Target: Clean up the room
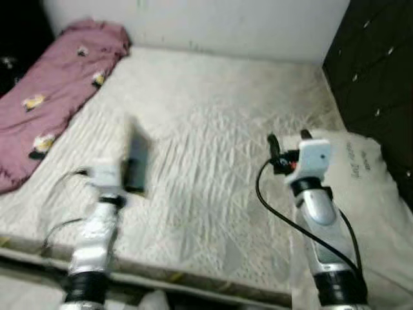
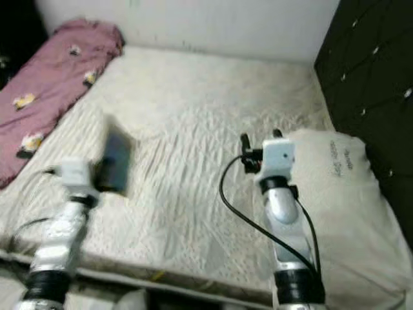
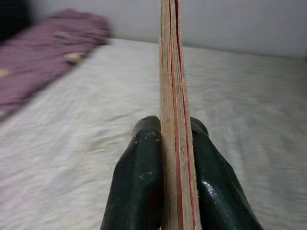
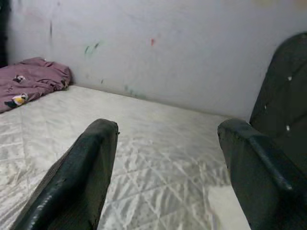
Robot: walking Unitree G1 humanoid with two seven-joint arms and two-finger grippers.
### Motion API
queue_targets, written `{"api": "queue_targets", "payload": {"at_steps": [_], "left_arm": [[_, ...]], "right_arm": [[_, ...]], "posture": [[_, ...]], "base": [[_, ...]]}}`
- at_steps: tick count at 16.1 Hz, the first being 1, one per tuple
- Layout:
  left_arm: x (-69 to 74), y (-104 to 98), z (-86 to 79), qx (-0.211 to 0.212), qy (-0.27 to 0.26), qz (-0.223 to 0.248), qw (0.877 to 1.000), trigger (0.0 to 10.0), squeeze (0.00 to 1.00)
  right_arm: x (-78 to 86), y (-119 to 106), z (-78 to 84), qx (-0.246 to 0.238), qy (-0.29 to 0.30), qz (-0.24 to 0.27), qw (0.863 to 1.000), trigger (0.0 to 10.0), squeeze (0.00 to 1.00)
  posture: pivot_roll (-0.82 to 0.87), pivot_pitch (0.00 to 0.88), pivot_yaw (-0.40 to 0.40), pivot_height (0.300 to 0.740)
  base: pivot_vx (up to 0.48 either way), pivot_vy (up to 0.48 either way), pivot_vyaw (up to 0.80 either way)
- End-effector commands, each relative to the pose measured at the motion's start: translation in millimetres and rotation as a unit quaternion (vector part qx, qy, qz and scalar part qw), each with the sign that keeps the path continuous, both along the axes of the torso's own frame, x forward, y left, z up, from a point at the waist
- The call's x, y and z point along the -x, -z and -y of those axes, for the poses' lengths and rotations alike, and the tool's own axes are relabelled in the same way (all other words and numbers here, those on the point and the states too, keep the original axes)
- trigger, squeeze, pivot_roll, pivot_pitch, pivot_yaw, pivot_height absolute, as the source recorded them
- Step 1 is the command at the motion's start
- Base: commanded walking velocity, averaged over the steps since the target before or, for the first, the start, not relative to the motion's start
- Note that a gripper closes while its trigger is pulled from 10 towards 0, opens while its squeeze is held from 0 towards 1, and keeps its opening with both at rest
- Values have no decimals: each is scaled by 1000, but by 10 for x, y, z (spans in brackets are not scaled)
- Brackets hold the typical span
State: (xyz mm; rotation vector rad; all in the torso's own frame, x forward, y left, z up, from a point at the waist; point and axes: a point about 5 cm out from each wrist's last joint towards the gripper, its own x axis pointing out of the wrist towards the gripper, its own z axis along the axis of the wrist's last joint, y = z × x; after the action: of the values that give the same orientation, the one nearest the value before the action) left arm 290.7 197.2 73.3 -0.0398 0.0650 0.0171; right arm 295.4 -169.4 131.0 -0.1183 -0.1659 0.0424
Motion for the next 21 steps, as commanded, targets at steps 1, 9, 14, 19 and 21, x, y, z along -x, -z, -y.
{"api": "queue_targets", "payload": {"at_steps": [1, 9, 14, 19, 21], "left_arm": [[-48, -70, 103, -3, 17, 15, 1000, 10000, 0], [-46, -75, 104, -3, 20, 16, 1000, 10000, 0], [-44, -76, 106, -3, 18, 16, 1000, 10000, 0], [-36, -110, 55, 17, 4, 30, 999, 10000, 0], [-8, -92, 10, 55, -8, 19, 998, 10000, 0]], "right_arm": [[22, 31, 89, -2, 15, -9, 1000, 10000, 0], [23, 13, 78, 2, 14, -3, 1000, 10000, 0], [24, 12, 80, 4, 13, -4, 1000, 10000, 0], [11, 0, 79, 8, 12, -4, 1000, 10000, 0], [8, -27, 64, 10, 10, -1, 1000, 10000, 0]], "posture": [[-104, 0, 31, 740], [-104, 0, 34, 740], [-102, 0, 30, 740], [-94, 0, 21, 740], [-85, 0, 20, 740]], "base": [[0, 0, -800], [0, -205, -400], [0, -346, 0], [0, 0, 0], [0, 0, 0]]}}
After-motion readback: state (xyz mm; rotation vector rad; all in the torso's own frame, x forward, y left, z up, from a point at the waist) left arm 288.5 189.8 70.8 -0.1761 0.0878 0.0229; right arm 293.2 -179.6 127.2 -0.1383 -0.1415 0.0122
